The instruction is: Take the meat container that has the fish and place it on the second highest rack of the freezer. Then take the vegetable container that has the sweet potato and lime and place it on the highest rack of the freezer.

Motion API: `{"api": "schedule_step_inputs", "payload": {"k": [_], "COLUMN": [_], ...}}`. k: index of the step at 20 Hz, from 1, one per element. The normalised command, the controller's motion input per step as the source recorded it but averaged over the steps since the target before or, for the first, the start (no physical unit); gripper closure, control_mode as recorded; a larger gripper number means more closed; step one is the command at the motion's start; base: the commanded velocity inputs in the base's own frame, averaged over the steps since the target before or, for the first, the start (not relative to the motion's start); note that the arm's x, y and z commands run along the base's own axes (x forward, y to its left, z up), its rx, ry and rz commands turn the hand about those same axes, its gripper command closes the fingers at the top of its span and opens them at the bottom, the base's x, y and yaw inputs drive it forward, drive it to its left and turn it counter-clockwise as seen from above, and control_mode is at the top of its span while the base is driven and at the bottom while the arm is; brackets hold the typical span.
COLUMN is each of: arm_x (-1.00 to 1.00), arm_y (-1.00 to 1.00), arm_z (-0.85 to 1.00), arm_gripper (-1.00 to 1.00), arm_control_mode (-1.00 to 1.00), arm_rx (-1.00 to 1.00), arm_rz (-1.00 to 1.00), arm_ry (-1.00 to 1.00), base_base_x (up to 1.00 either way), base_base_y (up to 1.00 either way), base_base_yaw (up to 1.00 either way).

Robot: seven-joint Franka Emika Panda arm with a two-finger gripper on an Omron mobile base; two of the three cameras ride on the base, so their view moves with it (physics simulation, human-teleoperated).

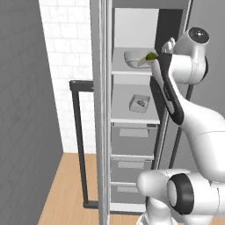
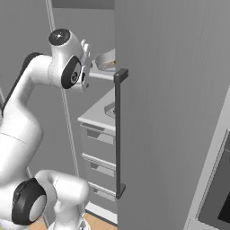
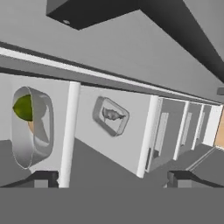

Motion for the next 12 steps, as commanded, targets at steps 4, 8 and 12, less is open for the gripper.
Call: {"api": "schedule_step_inputs", "payload": {"k": [4,8,12], "arm_x": [-1.00,-1.00,-1.00], "arm_y": [0.00,0.00,0.00], "arm_z": [-0.29,-0.26,-0.22], "arm_gripper": [-1.00,-1.00,-1.00], "arm_control_mode": [-1.00,-1.00,-1.00], "arm_rx": [-0.08,-0.04,-0.04], "arm_rz": [0.06,0.04,0.04], "arm_ry": [0.00,0.01,0.04], "base_base_x": [0.00,0.00,0.00], "base_base_y": [0.00,0.00,0.00], "base_base_yaw": [0.00,0.00,0.00]}}
